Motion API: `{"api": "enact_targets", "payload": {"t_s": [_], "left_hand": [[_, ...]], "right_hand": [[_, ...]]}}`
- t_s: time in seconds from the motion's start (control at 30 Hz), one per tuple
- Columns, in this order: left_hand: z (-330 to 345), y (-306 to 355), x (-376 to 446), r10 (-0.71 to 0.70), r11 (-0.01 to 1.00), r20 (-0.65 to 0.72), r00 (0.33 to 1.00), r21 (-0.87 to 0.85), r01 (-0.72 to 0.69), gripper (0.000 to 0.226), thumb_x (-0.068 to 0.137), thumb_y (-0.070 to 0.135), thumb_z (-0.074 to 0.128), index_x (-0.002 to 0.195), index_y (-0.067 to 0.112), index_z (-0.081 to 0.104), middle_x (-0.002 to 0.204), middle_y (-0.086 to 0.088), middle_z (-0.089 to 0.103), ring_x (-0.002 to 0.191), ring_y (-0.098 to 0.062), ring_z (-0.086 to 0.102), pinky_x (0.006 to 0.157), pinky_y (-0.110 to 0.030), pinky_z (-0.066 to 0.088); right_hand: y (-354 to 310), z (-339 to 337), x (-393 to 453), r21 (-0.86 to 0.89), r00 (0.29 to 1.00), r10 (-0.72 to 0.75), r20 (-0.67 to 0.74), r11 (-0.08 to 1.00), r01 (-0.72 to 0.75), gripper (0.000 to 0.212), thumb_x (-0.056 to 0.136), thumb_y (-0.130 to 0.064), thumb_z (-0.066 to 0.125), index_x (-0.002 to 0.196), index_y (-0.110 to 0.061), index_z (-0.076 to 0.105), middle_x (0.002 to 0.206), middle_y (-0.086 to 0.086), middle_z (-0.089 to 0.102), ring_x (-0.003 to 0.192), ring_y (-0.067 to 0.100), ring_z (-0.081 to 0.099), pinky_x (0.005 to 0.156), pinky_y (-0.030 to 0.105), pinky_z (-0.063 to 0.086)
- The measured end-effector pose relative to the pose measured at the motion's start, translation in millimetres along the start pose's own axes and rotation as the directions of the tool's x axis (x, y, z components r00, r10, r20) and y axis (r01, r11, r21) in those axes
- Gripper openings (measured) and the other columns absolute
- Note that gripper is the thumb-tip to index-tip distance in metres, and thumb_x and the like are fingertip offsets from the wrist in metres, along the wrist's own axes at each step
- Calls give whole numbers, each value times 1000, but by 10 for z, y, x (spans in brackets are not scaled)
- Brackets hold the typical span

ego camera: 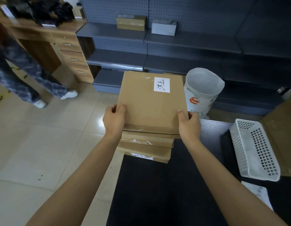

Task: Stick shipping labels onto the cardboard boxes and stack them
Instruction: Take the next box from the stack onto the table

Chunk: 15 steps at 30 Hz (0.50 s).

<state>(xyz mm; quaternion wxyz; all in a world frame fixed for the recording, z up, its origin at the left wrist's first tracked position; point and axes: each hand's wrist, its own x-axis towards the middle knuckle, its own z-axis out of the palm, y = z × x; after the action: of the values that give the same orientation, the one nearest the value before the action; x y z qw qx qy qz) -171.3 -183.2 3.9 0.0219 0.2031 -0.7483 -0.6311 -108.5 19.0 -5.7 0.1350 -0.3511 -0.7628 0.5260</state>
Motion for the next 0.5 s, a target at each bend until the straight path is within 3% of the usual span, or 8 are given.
{"api": "enact_targets", "payload": {"t_s": [0.13,0.23,0.37,0.5], "left_hand": [[138,-16,-212,6,1000,71,997,21,-8,36,88,37,59,117,16,58,109,5,59,96,-14,54,79,-25,39],[288,-55,-468,25,999,154,988,23,-29,33,90,36,57,117,17,56,102,7,58,93,-12,54,75,-24,39],[474,-106,-874,72,994,222,972,63,-88,39,92,37,56,123,14,55,109,3,58,99,-17,54,80,-27,38],[685,-149,-1384,116,986,251,961,89,-142,36,93,34,57,123,13,55,101,8,55,84,-6,51,70,-20,37]], "right_hand": [[102,-290,-96,38,998,33,-60,999,-30,38,94,-40,55,122,-15,51,105,-7,51,93,11,49,78,27,36],[217,-596,-181,51,994,44,-104,998,-39,25,93,-35,55,112,-19,50,102,-6,54,88,10,49,77,27,35],[436,-1060,-317,42,990,46,-130,998,-41,26,93,-36,55,111,-18,49,101,-3,56,87,13,52,77,30,37],[717,-1567,-452,56,985,63,-160,997,-55,26,94,-36,53,111,-17,47,87,-12,51,76,1,47,73,29,36]]}}
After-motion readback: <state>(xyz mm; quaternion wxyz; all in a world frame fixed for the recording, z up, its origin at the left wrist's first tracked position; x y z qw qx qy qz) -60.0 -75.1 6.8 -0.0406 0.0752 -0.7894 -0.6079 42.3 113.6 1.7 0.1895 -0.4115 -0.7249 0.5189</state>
